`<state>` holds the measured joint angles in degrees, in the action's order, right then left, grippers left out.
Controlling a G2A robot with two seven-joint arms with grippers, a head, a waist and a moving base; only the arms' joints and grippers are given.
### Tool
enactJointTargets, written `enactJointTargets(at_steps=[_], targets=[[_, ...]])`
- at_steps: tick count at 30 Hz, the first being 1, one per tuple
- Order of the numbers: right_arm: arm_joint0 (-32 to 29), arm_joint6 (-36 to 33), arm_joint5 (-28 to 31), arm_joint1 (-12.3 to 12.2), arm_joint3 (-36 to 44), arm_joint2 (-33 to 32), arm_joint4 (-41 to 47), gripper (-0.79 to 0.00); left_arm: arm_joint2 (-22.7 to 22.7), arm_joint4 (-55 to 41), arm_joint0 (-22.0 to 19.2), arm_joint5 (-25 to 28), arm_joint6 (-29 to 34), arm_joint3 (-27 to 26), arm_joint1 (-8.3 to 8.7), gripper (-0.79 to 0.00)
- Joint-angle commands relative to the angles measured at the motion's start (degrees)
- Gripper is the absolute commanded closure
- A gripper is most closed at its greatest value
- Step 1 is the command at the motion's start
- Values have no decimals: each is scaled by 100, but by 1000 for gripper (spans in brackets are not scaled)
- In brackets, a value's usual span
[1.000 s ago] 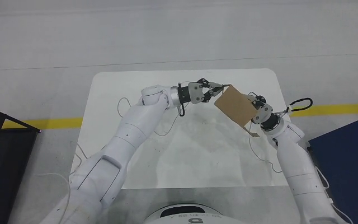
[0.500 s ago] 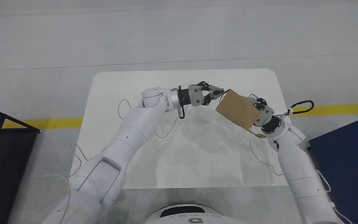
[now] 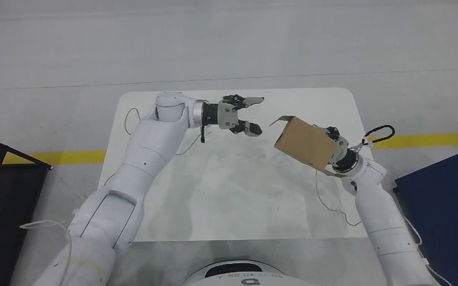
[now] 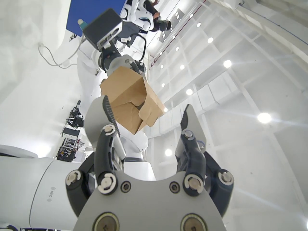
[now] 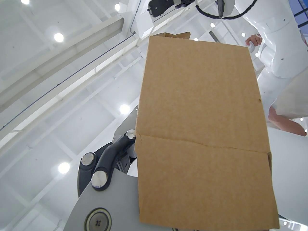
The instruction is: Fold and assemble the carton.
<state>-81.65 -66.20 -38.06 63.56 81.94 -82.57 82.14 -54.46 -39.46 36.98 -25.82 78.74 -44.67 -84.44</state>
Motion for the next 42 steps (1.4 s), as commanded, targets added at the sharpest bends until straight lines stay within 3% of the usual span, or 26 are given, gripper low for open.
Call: enactJointTargets(at_steps=[1, 8, 10, 18, 22, 26, 30, 34, 36, 39, 41, 42], targets=[[39, 25, -28, -62, -10, 92, 19, 0, 455, -99, -117, 43, 18, 65, 1, -785], [212, -95, 91, -367, -127, 569, 6, 0, 1754, -1957, -707, 254, 231, 663, 107, -785], [257, -170, 166, -462, -220, 631, 30, 0, 1805, -2546, -874, 146, 120, 954, 164, -785], [257, -170, 166, -462, -220, 631, 30, 0, 1805, -2546, -874, 146, 120, 954, 164, -785], [215, -76, 175, -472, -158, 602, -80, 0, 1903, -2464, -516, -130, -156, 799, 208, -785], [192, -73, 69, -630, 110, 728, -867, 0, 2885, -2280, -531, 63, 40, 343, 418, -785], [196, -198, 195, -854, 144, 955, -1103, 0, 3791, -2850, -1046, 211, 188, 297, 706, -785], [269, -349, 346, -1017, 42, 1091, -1008, 0, 4197, -3418, -1503, 359, 333, 367, 909, -785], [271, -407, 404, -1082, -45, 1090, -820, 0, 4197, -3332, -1685, 768, 726, 447, 974, -785], [215, -444, 441, -1146, -154, 1006, -46, 0, 4062, -2462, -1735, 2989, 124, 435, 983, -785], [159, -420, 417, -1180, -133, 962, 499, 0, 3930, -2293, -1560, 3960, -307, 346, 974, -785], [139, -415, 412, -1191, -105, 948, 665, 0, 3930, -2293, -1560, 3960, -307, 346, 974, -785]])
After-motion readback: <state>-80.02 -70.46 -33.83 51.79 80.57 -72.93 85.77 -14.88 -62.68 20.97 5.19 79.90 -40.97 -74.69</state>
